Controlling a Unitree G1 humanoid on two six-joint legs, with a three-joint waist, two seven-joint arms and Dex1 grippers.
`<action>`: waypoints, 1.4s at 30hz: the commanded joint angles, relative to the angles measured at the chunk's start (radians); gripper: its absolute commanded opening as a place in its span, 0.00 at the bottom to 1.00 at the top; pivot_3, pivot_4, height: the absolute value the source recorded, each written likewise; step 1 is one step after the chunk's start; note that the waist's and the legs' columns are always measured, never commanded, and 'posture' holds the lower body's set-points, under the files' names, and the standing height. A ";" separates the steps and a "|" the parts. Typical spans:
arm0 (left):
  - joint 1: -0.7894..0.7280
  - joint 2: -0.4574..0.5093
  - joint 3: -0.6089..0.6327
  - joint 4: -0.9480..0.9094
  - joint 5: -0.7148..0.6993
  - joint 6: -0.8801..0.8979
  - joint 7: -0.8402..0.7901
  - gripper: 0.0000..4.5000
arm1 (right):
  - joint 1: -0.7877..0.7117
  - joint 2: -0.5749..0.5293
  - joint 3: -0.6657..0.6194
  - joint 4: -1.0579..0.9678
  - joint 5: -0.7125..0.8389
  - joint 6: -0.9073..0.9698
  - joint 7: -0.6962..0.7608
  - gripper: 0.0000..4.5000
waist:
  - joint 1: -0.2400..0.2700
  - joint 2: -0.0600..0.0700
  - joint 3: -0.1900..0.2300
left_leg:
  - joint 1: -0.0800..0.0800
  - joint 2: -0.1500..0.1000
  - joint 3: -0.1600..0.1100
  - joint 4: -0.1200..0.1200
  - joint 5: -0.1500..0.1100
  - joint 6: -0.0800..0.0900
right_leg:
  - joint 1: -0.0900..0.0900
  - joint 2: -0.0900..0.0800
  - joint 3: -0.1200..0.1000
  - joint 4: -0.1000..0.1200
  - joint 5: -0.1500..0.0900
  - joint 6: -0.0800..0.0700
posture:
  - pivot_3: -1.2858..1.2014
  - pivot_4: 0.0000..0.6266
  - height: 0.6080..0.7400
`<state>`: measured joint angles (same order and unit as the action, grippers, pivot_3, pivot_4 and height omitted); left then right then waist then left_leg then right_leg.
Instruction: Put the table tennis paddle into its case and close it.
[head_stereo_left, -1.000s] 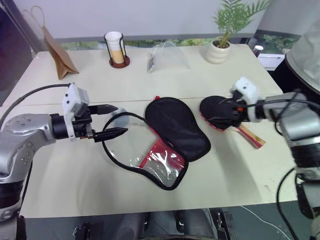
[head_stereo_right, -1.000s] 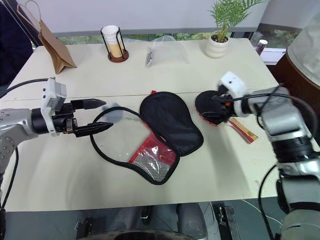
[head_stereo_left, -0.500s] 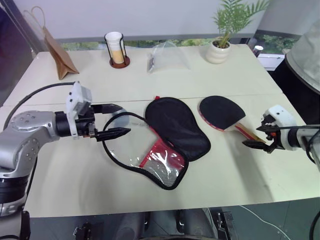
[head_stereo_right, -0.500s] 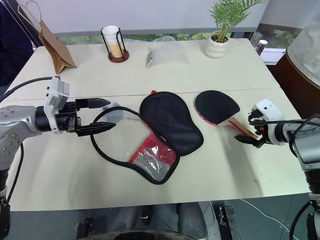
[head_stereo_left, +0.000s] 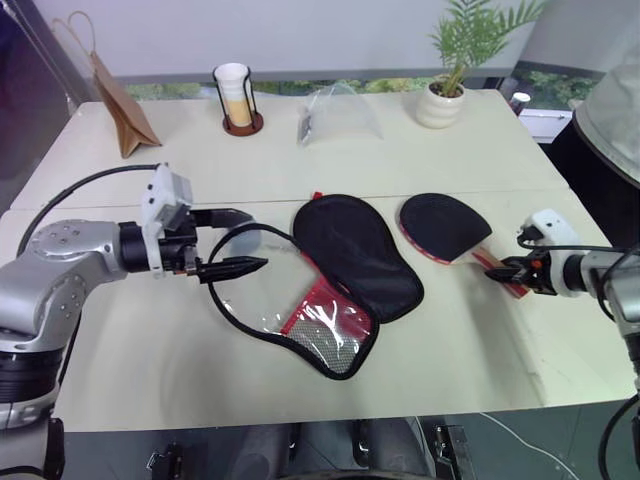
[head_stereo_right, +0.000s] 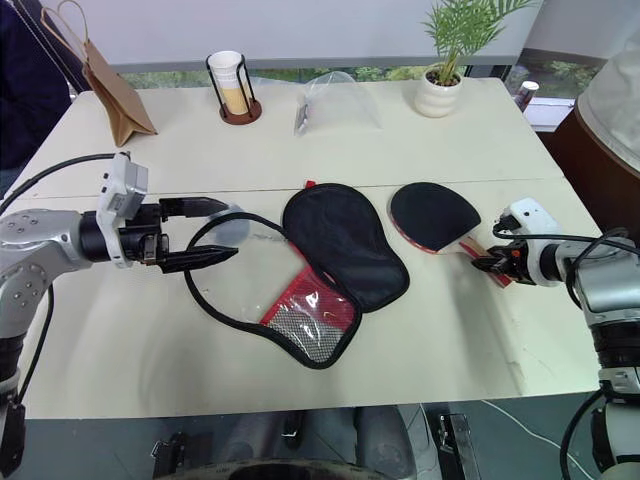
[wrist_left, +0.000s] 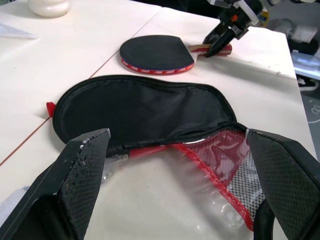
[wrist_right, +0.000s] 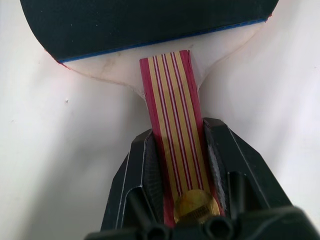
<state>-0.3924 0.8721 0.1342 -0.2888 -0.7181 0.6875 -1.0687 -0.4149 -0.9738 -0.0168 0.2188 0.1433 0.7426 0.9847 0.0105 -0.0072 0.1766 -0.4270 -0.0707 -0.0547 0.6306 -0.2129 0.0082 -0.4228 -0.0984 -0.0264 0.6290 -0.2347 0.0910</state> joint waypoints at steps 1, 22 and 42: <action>-0.019 -0.001 0.008 -0.023 -0.005 -0.004 0.004 1.00 | -0.037 -0.015 -0.062 -0.121 0.036 0.071 -0.033 0.19 | 0.000 0.000 0.000 | 0.000 0.000 0.000 0.000 0.000 0.000 | 0.000 0.000 0.000 0.000 0.000 0.000 | 0.52 0.24 0.95; -0.082 -0.027 -0.043 0.027 0.012 0.000 -0.017 1.00 | -0.093 0.585 0.065 -0.902 0.166 0.872 -0.638 0.19 | 0.001 0.002 0.002 | -0.001 -0.002 -0.002 0.000 0.000 0.000 | -0.001 0.000 0.000 0.001 0.001 0.001 | 0.52 0.24 0.95; -0.050 -0.026 -0.028 0.007 0.021 -0.012 -0.010 1.00 | -0.024 0.538 0.115 -0.867 0.200 0.844 -0.685 0.19 | -0.008 0.002 0.001 | 0.000 -0.001 -0.002 0.000 0.000 0.000 | -0.001 0.002 -0.002 0.002 0.002 0.003 | 0.52 0.24 0.95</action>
<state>-0.4392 0.8409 0.0830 -0.2570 -0.6966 0.6899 -1.0796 -0.4330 -0.4397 0.1013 -0.6318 0.3393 1.6053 0.3018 0.0027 -0.0055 0.1781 -0.4274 -0.0716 -0.0568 0.6303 -0.2127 0.0086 -0.4241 -0.0968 -0.0285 0.6309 -0.2328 0.0943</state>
